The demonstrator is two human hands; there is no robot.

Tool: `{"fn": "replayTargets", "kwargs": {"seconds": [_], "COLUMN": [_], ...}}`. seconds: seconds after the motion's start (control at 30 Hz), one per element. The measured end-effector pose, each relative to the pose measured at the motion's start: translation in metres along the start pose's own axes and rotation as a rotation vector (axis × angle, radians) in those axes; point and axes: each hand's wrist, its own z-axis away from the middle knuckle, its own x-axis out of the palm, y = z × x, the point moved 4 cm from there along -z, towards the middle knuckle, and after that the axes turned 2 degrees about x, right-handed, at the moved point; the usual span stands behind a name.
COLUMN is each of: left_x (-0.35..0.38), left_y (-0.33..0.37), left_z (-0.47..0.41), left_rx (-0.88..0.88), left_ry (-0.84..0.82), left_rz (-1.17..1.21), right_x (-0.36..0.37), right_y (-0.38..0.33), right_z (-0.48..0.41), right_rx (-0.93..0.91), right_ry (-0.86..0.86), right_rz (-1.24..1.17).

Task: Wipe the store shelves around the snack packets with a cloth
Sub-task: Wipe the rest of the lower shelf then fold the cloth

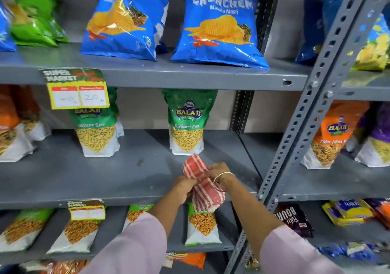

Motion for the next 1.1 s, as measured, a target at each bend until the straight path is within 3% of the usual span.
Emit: {"fn": "replayTargets", "kwargs": {"seconds": [0.13,0.23,0.37,0.5,0.7,0.9,1.1], "left_x": [-0.035,-0.062,-0.111,-0.170,-0.245,-0.321,-0.358], "left_y": [0.020,0.044,0.078,0.115,0.196,0.302,0.344], "left_z": [0.016,0.038,0.077,0.118,0.192,0.195,0.140], "left_rx": [0.063,0.122,0.217,0.281,0.481,0.658,0.502], "left_ry": [-0.085,-0.243,-0.455,-0.558,-0.620,-0.435,-0.283], "left_rz": [0.166,0.247,0.135,-0.049,-0.186,-0.055,0.043], "right_x": [0.006,0.014,0.031,0.053,0.080,0.106,0.140], "right_y": [-0.038,-0.065,-0.108,-0.167,-0.260,-0.374,-0.428], "right_z": [0.034,0.056,0.090,0.142,0.220,0.227,0.187], "right_rx": [-0.093,-0.164,-0.252,-0.386,-0.641,-0.732,-0.528], "right_ry": [-0.245,-0.358,-0.483,-0.616,-0.748,-0.383,-0.077], "right_rz": [-0.120,-0.094,0.034,0.157,0.034,-0.118,-0.318]}}
